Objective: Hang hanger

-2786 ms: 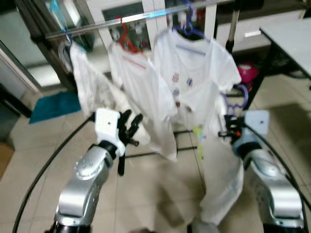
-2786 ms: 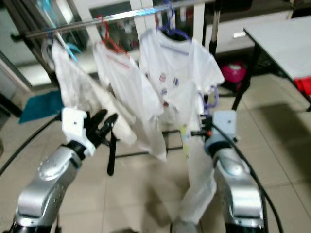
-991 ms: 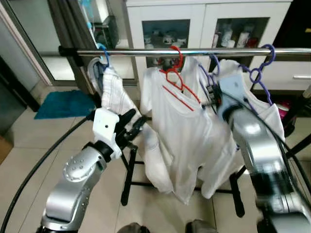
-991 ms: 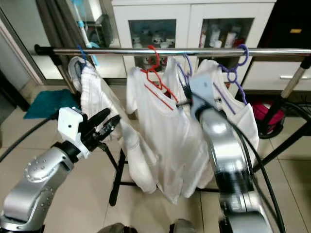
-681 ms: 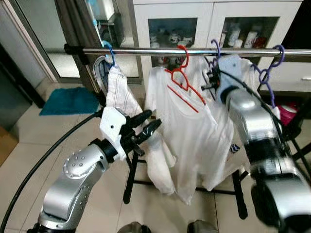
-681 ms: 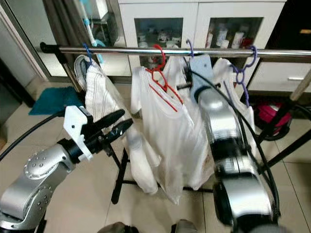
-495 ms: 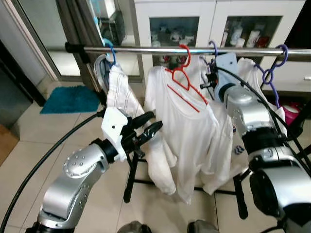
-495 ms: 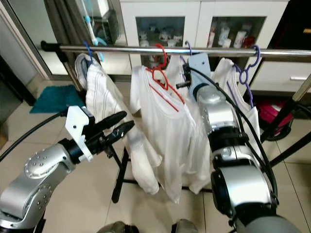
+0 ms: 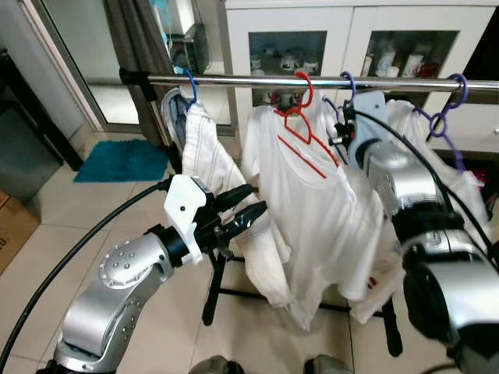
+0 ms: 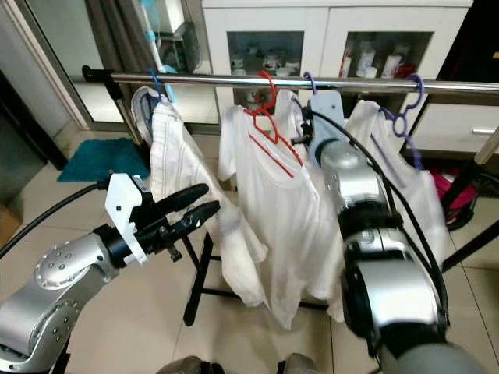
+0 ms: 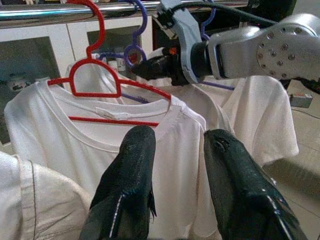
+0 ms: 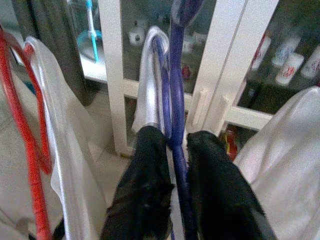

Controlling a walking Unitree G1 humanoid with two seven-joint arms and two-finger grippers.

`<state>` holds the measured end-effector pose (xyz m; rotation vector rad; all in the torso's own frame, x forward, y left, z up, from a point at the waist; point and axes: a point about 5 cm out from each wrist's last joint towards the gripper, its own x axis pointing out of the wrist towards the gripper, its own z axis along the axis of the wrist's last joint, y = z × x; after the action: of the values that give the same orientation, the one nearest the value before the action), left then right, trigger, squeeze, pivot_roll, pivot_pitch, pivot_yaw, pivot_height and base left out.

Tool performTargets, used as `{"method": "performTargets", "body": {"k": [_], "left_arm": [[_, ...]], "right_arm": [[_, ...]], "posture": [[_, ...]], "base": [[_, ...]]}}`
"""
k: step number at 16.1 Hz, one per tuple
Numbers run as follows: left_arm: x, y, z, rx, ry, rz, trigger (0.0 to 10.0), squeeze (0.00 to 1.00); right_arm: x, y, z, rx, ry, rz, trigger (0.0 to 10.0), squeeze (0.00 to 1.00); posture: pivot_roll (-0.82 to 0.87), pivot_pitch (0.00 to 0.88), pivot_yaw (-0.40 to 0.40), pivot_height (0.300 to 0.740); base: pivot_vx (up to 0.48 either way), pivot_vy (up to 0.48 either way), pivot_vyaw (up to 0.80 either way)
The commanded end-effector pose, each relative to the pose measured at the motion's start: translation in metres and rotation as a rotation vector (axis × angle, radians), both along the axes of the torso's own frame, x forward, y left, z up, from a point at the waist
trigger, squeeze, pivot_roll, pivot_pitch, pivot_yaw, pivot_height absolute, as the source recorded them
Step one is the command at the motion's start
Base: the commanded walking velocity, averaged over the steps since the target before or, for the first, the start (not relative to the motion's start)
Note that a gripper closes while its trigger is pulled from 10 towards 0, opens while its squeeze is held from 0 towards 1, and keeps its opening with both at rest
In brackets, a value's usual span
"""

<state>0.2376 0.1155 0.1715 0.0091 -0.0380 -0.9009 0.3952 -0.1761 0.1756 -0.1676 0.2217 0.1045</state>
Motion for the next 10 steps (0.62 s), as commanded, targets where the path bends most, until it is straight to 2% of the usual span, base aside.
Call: {"method": "performTargets", "body": {"k": [1,2,4,5,8,9,10], "left_arm": [[-0.003,0.0,-0.001,0.002,0.01,-0.007,10.0,0.0],[-0.002,0.002,-0.004,-0.002,0.016,0.034,10.0,0.0],[0.002,0.006,-0.008,-0.008,0.022,0.11,10.0,0.0],[0.006,0.01,-0.013,0.001,0.039,0.189,10.0,0.0],[0.007,0.012,-0.018,-0.012,0.059,0.262,10.0,0.0],[0.008,0.014,-0.02,-0.02,0.065,0.323,10.0,0.0],[0.009,0.015,-0.021,-0.021,0.065,0.352,10.0,0.0]], "right_arm": [[-0.005,-0.005,0.004,0.022,-0.029,0.009,10.0,1.0],[-0.022,-0.006,0.012,0.079,-0.074,0.061,10.0,1.0],[-0.039,-0.006,0.019,0.114,-0.116,0.108,10.0,1.0],[-0.057,-0.003,0.025,0.115,-0.179,0.159,10.0,0.0],[-0.087,0.001,0.029,0.123,-0.253,0.204,10.0,0.0],[-0.103,0.003,0.03,0.141,-0.279,0.202,10.0,0.0],[-0.109,0.003,0.03,0.155,-0.285,0.196,10.0,0.0]], "posture": [[-0.09,0.056,0.129,0.74],[-0.1,0.059,0.148,0.74],[-0.11,0.06,0.157,0.74],[-0.12,0.063,0.164,0.74],[-0.12,0.066,0.171,0.74],[-0.13,0.065,0.174,0.74],[-0.13,0.064,0.173,0.74]], "base": [[0.0,0.0,0.0],[0.0,0.0,0.0],[0.0,0.0,0.0],[0.0,0.0,0.0],[0.0,0.0,0.0],[0.0,0.0,0.0],[0.0,0.0,0.0]]}}
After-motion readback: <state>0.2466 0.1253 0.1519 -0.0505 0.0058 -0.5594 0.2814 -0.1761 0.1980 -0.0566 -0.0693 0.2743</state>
